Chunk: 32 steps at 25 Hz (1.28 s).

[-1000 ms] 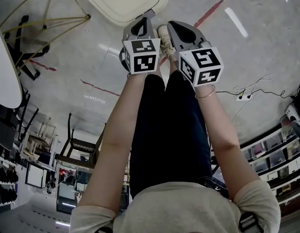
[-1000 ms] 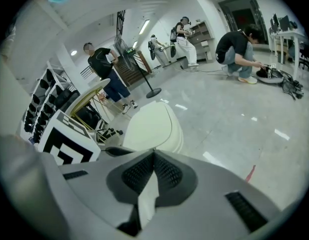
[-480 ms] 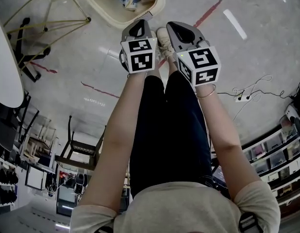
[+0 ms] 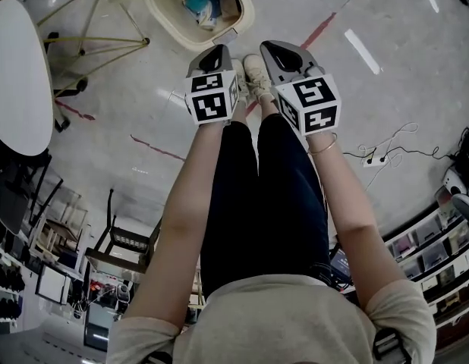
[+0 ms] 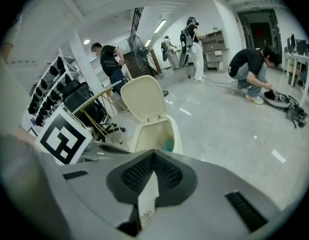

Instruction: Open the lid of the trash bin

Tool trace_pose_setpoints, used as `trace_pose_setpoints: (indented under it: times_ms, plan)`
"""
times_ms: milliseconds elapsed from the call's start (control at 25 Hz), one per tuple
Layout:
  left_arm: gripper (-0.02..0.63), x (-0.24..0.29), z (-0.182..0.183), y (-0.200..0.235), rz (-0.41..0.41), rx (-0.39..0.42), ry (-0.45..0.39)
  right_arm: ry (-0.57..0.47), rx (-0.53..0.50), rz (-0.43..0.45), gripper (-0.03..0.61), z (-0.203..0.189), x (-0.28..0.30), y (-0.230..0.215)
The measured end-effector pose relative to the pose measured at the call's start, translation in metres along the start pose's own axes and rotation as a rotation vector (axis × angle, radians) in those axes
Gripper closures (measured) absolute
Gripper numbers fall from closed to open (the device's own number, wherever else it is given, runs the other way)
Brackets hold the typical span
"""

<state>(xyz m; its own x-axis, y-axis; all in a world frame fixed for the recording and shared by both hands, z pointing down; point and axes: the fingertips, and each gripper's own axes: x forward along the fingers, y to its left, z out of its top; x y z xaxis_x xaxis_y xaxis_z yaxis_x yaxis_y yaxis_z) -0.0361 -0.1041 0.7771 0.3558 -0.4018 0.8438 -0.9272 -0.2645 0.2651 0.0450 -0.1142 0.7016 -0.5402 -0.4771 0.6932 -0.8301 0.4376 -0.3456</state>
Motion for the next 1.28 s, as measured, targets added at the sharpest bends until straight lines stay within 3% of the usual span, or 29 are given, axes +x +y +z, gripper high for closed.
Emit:
trace_pose_setpoints:
  times_ms: [360, 560, 720, 1080, 1280]
  plan:
    - [0.604, -0.091, 0.053, -0.018, -0.04, -0.004, -0.077, -0.043, -0.028, 0.016, 0.571, 0.053, -0.051, 0.038]
    - [0.604, -0.144, 0.081, -0.033, -0.07, 0.056, -0.132, -0.045, -0.096, 0.03, 0.572, 0.074, -0.086, 0.064]
    - [0.604, -0.187, 0.093, -0.052, -0.144, 0.086, -0.139, -0.11, -0.053, 0.025, 0.571, 0.103, -0.119, 0.08]
    - [0.604, -0.263, 0.118, -0.081, -0.163, 0.153, -0.252, -0.201, -0.145, 0.049, 0.571, 0.16, -0.172, 0.115]
    - [0.604, -0.299, 0.145, -0.087, -0.166, 0.135, -0.353, -0.226, -0.248, 0.062, 0.571, 0.187, -0.189, 0.131]
